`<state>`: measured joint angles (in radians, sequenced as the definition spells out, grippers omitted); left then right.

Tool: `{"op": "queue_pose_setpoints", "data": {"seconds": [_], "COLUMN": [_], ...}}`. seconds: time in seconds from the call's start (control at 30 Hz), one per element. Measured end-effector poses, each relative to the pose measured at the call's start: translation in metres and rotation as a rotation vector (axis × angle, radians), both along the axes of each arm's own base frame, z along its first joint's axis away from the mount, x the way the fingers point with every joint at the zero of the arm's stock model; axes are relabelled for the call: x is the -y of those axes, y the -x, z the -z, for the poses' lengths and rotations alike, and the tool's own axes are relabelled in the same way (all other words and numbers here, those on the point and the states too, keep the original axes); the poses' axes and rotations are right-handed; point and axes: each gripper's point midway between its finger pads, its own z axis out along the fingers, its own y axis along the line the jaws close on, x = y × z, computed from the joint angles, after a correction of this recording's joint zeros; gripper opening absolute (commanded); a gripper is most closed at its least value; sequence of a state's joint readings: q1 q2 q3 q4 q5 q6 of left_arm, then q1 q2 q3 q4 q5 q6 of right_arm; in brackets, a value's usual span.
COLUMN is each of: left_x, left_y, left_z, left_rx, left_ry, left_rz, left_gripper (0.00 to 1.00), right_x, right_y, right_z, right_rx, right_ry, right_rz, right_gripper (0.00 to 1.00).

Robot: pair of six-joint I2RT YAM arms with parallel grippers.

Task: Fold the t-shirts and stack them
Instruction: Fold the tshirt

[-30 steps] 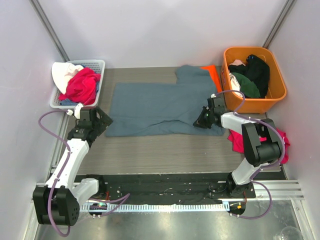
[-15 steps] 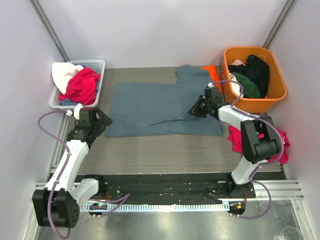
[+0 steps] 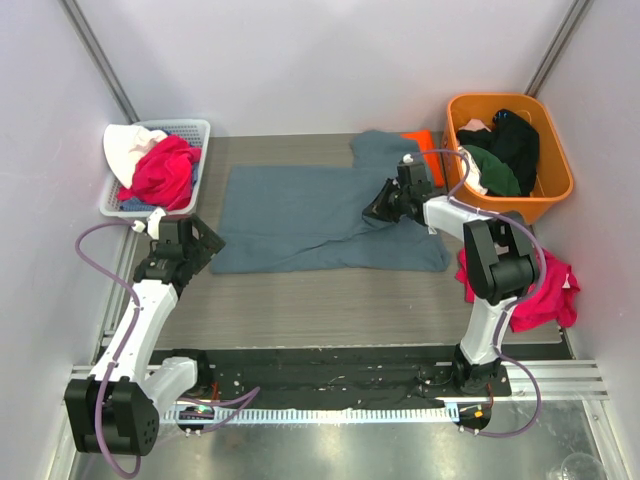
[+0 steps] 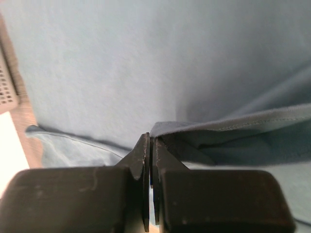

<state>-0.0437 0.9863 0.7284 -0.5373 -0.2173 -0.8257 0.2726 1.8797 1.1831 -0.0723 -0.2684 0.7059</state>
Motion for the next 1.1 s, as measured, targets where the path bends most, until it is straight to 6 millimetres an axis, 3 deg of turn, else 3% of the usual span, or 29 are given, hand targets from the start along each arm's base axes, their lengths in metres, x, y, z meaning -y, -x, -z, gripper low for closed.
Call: {"op": "queue_pose_setpoints", "data": {"seconds": [0.2,0.63,0.7,0.73,0.8,0.83,0.93,1.1], "left_x": [0.0,0.0,0.0,0.0,0.0,0.0,0.0,0.0], "left_y": [0.0,0.001,0.001,0.002,0.002,0.003,0.005,0.005], "left_z": [0.002,0.005,0.005,0.005,0.007,0.008,0.011,0.011], "left_rx": [-0.008,-0.021,-0.022,-0.022,-0.026,-0.029,-0.038,-0.04], "left_ry": [-0.001,-0.005,-0.006,-0.006,-0.007,-0.008,-0.01,-0.012], "left_rz": [0.001,0.004,0.005,0.005,0.006,0.008,0.01,0.012], "left_gripper": [1.0,1.0,1.0,1.0,1.0,1.0,1.0,1.0], "right_x": [-0.008,-0.027,-0.031,-0.033,-0.036,-0.036,-0.037,-0.039], "right_y": [-0.019,-0.028,-0.03,-0.031,-0.033,-0.034,-0.035,-0.039], "right_z": [-0.01,0.012,0.012,0.012,0.011,0.01,0.008,0.002], "right_rx": [0.04,0.004,0.005,0.007,0.007,0.011,0.019,0.051], "right_ry": [-0.026,-0.046,-0.049,-0.052,-0.06,-0.059,-0.059,-0.055], "right_rz": [-0.008,-0.048,-0.056,-0.061,-0.062,-0.066,-0.075,-0.093], "right_gripper": [0.01,0.02,0.11,0.25,0.35,0.44,0.57,0.68]}}
